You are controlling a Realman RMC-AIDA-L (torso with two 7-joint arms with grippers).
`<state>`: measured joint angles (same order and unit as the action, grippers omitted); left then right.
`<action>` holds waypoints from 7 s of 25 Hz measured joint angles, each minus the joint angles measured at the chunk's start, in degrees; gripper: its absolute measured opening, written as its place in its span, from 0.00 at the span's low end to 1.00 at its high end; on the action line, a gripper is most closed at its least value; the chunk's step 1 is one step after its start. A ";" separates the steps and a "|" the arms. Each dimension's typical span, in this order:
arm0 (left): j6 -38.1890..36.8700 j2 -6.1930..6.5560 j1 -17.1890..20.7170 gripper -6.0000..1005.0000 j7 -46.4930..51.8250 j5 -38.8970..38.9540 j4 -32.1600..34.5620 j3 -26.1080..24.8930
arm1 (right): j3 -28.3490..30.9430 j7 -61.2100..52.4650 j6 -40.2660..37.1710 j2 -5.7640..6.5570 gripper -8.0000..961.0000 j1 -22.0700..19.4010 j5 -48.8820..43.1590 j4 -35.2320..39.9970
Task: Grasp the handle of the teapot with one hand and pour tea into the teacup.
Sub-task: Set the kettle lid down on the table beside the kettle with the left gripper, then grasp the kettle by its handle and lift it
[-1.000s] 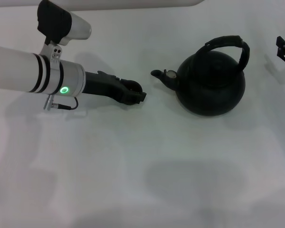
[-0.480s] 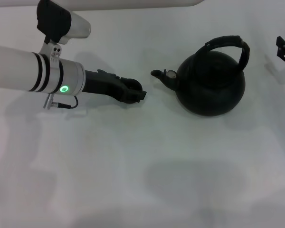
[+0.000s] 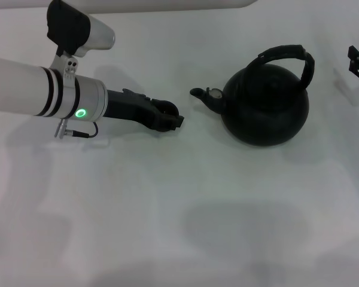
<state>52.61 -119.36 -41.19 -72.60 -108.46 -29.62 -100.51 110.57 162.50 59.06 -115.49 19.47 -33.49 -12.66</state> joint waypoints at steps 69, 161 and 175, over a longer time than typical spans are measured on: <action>15.09 0.23 33.36 0.86 -43.97 35.64 -14.07 -12.32 | -11.05 -38.33 -18.87 -0.04 0.89 -25.71 -38.04 -53.80; 22.50 0.44 33.72 0.86 -68.81 49.23 3.31 -22.18 | -35.52 -62.41 -45.33 0.27 0.21 -23.64 -62.90 -66.39; 23.75 0.23 34.30 0.86 -69.16 49.48 5.73 -22.18 | -38.36 -60.75 -50.24 0.14 0.12 -21.21 -60.16 -68.16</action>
<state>76.35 -119.12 -6.89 -141.76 -58.98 -23.88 -122.69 72.20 101.75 8.83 -115.34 -1.73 -93.65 -80.82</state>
